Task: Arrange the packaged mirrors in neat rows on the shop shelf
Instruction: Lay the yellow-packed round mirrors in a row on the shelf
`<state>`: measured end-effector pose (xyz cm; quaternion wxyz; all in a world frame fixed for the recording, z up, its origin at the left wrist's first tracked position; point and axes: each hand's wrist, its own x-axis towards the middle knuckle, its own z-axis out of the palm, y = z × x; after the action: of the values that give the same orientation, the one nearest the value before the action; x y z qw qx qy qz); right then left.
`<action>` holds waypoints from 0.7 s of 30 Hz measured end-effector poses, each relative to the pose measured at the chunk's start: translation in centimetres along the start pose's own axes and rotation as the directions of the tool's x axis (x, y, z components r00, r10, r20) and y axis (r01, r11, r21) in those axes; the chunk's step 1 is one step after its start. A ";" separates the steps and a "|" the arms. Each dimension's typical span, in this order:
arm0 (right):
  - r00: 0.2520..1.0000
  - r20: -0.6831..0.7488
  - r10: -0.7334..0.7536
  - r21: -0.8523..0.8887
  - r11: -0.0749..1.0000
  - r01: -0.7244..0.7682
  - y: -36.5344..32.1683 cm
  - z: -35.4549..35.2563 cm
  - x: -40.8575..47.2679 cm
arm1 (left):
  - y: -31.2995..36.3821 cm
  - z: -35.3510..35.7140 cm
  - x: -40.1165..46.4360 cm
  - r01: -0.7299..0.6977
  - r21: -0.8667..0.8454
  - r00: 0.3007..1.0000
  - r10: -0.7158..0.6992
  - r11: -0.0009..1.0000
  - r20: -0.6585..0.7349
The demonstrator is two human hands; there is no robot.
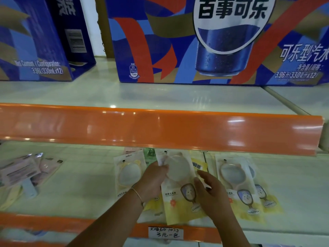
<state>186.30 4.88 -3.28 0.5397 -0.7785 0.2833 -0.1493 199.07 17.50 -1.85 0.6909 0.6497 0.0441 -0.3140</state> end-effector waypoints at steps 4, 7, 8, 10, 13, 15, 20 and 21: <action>0.975 0.145 0.166 0.136 0.973 -0.186 -0.1 0.4 0.0 | -0.1 -1.0 -0.1 0.040 -0.090 0.999 -0.037 0.995 0.035; 0.964 0.241 0.113 0.120 0.982 -0.145 -0.5 1.4 -0.6 | -0.1 -1.8 -0.4 0.028 -0.088 0.998 -0.023 0.996 0.066; 0.968 0.231 0.094 0.114 0.986 -0.123 -0.4 1.8 -0.7 | -0.2 -2.2 -0.4 0.023 -0.080 0.998 -0.019 0.997 0.061; 0.982 0.180 0.055 0.129 0.989 -0.079 -0.4 2.4 -0.8 | -0.2 -2.8 -0.6 0.007 -0.008 0.999 -0.006 1.000 0.051; 0.999 0.023 0.046 0.080 0.996 -0.048 0.1 2.8 -0.5 | -0.1 -3.9 -0.6 -0.051 0.225 0.998 0.043 0.973 0.039; 0.995 -0.075 0.064 0.039 0.997 -0.061 1.1 2.4 -0.1 | 0.0 -4.3 -0.9 -0.101 0.243 0.994 0.087 0.965 0.068; 0.972 -0.216 0.095 -0.029 0.994 -0.104 2.5 -0.1 0.4 | -0.6 -3.1 -1.6 -0.292 0.464 0.954 0.224 0.836 0.197; 0.967 -0.235 0.095 -0.047 0.993 -0.109 2.5 -0.8 0.4 | -0.8 -2.5 -1.7 -0.312 0.494 0.947 0.228 0.812 0.224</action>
<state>185.53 3.37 -5.30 0.4862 -0.7559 0.3887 -0.2029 198.13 20.50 -2.14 0.5270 0.7861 -0.1893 -0.2616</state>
